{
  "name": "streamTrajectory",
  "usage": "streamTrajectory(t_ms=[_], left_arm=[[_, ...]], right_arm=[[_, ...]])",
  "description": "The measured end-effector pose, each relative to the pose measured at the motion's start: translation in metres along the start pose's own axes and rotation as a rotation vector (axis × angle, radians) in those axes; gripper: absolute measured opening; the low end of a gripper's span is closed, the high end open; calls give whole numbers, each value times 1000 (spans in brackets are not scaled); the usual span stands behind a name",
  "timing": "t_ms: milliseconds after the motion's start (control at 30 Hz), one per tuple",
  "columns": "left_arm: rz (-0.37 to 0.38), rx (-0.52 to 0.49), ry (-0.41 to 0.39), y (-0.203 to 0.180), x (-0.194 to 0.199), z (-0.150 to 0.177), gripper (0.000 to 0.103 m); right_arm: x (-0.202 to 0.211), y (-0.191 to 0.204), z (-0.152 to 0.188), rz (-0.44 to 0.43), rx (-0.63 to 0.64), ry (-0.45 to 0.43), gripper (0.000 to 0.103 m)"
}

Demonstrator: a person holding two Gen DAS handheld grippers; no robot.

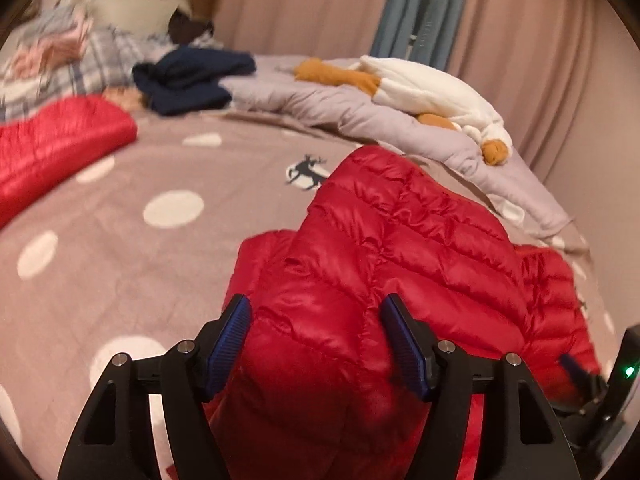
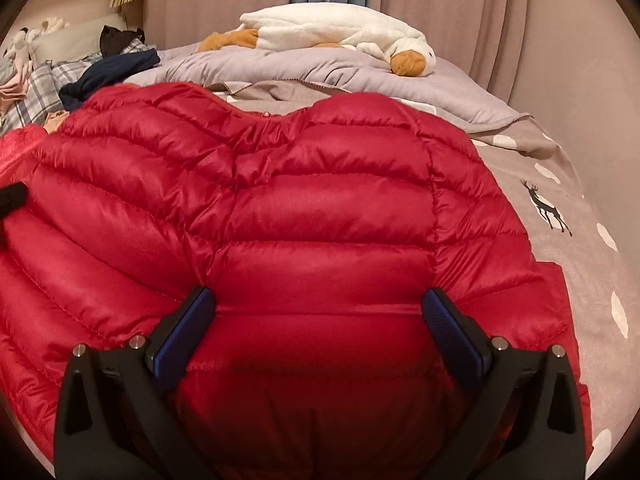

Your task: Fold large clothes

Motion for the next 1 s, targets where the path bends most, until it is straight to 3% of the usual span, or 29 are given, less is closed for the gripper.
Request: streamTrajectory(t_ms=[267,467,567,700,867,1000], left_arm=[[-24,-79,-62,-1,9,9,68],[11,-2,-31,22,4,14,67],[21,11,-16,22,-4,23,68],[8,19,-44,17,-3,29,68],[-2,25,-21,24,4,29,76],[36,78,-22,44,22,25,79]], right_arm=[[37,-11,-2,-28,-63,-103,103],[81,-50,9,49,-217,-189,103],[77,-72,25,88,-286,-141,103],[61,-92,44,-38,-444,-114,103],[77,-86,47,-18,-390,-114,103],[87,-107,58,-29,-484,-123,103]])
Point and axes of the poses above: each gripper's, at about its wrist camera, not at the fingertips, and x roughly against the way its jaws point, y to its left, z to its underside, the point moved 4 cm from there along -x, roughly the way its jaws point, and after that the axes turned 10 degrees about -z, right-handed, at the moved point
